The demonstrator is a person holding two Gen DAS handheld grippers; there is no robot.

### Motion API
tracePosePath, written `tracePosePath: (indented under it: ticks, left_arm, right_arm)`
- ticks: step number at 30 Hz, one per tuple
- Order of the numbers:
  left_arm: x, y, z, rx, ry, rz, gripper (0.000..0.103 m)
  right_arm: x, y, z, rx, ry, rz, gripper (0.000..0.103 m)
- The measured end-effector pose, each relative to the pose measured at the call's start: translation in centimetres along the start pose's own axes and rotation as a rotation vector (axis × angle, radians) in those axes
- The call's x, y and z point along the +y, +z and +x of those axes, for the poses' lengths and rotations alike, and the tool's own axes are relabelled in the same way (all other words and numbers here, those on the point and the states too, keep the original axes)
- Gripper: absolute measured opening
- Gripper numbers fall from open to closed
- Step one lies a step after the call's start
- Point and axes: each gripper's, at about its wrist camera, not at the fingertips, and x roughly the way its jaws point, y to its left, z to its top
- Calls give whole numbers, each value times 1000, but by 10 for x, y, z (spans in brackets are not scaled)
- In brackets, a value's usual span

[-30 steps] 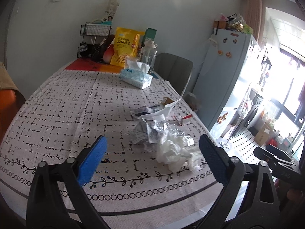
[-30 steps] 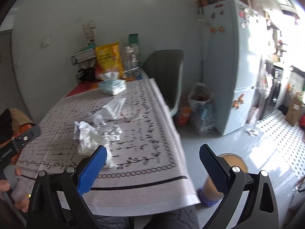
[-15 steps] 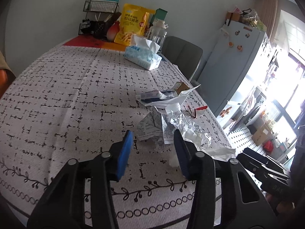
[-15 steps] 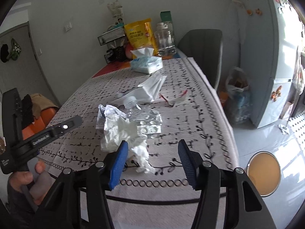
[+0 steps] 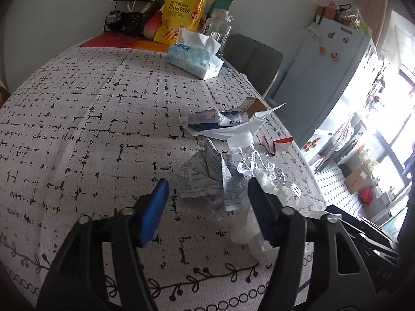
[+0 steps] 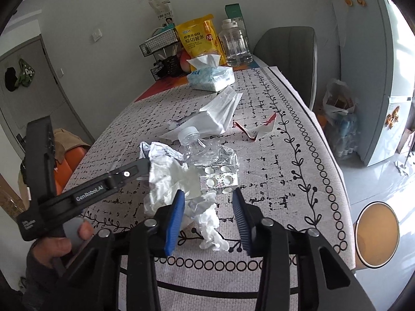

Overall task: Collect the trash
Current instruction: 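Grasp the crumpled printed paper with the left gripper while the right gripper grasps the tissue, then carry the held paper and tissue over the trash bin with both grippers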

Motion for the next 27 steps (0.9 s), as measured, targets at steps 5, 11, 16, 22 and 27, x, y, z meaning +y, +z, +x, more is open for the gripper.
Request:
tracePosePath:
  ticks: [5,11,16,22,27]
  left_arm:
    - [-2,-2,12,44,-28,0,22]
    - [4,-5,2,29,-19,-25,13]
    - [12,0,-15,-5,-11,-42,13]
    - [22,1,-37,-48,17,-57,13]
    - [15,3,-59,-105,20,-37,13]
  right_arm:
    - [1,0,7,13,24,-5,11]
    - [2,0,-1,-7,43,-9,4]
    - [4,1,-9,-32,46,-2,4]
    - [10,5,-25,-72,48,-11,4]
    - [11,9,-45,-122,44,-17,4]
